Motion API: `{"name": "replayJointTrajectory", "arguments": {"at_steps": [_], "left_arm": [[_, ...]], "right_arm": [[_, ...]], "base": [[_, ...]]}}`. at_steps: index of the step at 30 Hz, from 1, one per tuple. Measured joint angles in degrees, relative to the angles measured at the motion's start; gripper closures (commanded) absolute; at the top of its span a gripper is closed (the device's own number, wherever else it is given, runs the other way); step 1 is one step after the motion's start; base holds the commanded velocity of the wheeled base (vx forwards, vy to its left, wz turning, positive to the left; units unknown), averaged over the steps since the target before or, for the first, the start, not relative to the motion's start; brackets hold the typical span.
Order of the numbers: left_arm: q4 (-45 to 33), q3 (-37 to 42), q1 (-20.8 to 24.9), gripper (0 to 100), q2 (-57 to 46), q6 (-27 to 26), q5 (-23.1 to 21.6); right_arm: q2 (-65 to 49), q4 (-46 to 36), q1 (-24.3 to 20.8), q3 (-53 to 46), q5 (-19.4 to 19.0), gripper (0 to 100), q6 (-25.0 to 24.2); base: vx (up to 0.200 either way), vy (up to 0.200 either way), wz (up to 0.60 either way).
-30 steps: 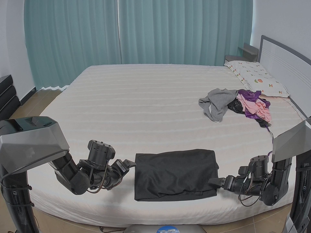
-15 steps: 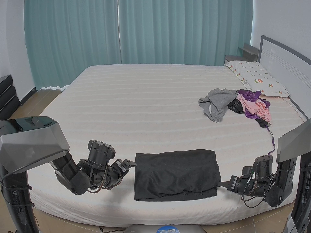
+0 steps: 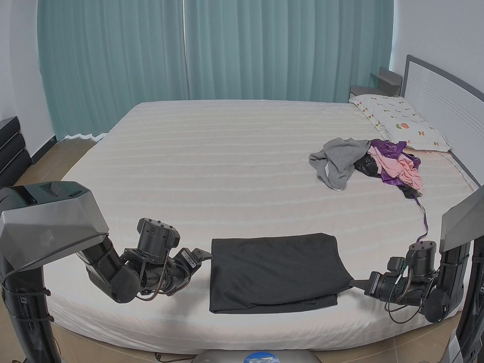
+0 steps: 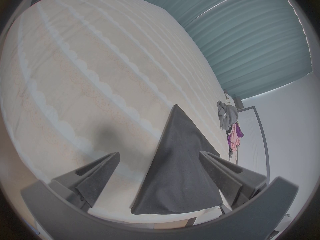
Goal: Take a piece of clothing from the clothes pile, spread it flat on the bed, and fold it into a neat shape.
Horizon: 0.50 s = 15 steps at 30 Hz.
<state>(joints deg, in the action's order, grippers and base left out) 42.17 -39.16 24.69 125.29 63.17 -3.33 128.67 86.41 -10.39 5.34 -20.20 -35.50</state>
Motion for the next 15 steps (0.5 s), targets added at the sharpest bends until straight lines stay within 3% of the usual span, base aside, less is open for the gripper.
{"name": "replayJointTrajectory", "arguments": {"at_steps": [9,10,15], "left_arm": [[0.0,-0.06,-0.02,0,0.01,0.0,0.0],[0.0,-0.06,0.0,0,0.04,-0.02,0.0],[0.0,-0.06,0.0,0,0.09,0.0,0.0]], "right_arm": [[1.18,0.11,1.51,-0.74,-0.71,100,2.28],[1.51,0.09,1.46,-0.79,-0.68,0,2.72],[3.19,0.11,1.63,-0.94,-0.77,0,6.49]], "base": [[0.0,0.0,0.0],[0.0,0.0,0.0],[0.0,0.0,0.0]]}}
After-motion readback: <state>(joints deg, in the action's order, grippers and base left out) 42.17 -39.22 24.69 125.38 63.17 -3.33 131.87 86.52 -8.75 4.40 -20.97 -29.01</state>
